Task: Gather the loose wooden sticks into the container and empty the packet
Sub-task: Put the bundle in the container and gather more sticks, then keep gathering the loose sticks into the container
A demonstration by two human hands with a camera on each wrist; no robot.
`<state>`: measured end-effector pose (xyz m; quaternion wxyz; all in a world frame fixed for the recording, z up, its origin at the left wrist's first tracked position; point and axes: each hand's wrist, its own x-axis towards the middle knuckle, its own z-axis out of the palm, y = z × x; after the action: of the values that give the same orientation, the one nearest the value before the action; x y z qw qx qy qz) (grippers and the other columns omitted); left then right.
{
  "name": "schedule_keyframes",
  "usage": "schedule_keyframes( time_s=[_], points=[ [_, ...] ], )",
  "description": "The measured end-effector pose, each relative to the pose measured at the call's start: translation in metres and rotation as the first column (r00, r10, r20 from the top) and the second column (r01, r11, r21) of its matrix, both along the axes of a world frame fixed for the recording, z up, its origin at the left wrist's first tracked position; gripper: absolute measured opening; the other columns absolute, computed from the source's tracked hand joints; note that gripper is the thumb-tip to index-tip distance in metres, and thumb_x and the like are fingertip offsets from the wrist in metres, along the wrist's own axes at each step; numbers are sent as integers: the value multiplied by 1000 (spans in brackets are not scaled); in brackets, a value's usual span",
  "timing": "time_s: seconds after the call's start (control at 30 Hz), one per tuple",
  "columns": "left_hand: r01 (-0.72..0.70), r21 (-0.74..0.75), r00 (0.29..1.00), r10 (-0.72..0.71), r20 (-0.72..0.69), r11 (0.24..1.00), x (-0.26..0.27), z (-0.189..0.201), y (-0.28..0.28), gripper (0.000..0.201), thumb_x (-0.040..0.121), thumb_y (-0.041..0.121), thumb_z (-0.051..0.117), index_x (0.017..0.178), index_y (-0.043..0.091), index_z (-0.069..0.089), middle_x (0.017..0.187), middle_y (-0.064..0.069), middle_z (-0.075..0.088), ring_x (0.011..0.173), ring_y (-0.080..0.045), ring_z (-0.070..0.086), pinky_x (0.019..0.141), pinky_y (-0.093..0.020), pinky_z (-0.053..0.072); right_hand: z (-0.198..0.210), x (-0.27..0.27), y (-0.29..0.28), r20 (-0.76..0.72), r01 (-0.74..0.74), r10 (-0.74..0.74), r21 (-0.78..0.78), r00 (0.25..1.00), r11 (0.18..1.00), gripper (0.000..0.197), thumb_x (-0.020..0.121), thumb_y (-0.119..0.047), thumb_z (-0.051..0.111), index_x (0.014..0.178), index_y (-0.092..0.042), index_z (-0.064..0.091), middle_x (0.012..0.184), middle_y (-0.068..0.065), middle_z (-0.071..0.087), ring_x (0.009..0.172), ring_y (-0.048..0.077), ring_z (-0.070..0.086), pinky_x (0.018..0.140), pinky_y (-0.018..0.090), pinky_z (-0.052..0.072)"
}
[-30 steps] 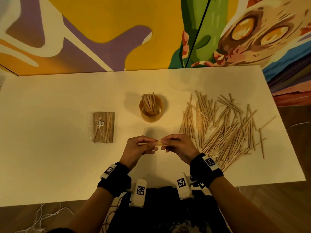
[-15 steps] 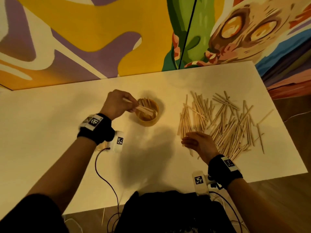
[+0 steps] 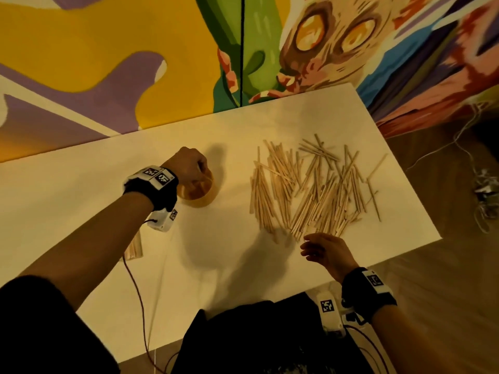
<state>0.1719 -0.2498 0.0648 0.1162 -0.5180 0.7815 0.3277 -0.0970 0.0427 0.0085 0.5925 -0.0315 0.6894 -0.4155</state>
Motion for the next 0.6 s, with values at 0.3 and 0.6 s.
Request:
schedule_keyframes(
  time_s=[0.3, 0.6],
  points=[
    [-79, -186, 994, 90, 55, 979, 10, 25, -9, 17, 79, 43, 73, 86, 27, 74, 85, -9, 67, 79, -30, 63, 76, -38, 53, -11, -50, 37, -50, -26, 31, 101, 998, 995, 19, 96, -8, 54, 96, 6, 66, 79, 21, 68, 65, 30, 66, 60, 32, 52],
    [-106, 5, 952, 103, -290, 994, -82, -7, 104, 9, 90, 28, 64, 82, 29, 68, 80, 6, 71, 66, -13, 69, 71, -34, 54, -34, -131, 50, -285, -157, 230, 257, 931, 954, 15, 94, -5, 54, 93, 1, 67, 76, 14, 67, 63, 23, 63, 57, 29, 50]
  ],
)
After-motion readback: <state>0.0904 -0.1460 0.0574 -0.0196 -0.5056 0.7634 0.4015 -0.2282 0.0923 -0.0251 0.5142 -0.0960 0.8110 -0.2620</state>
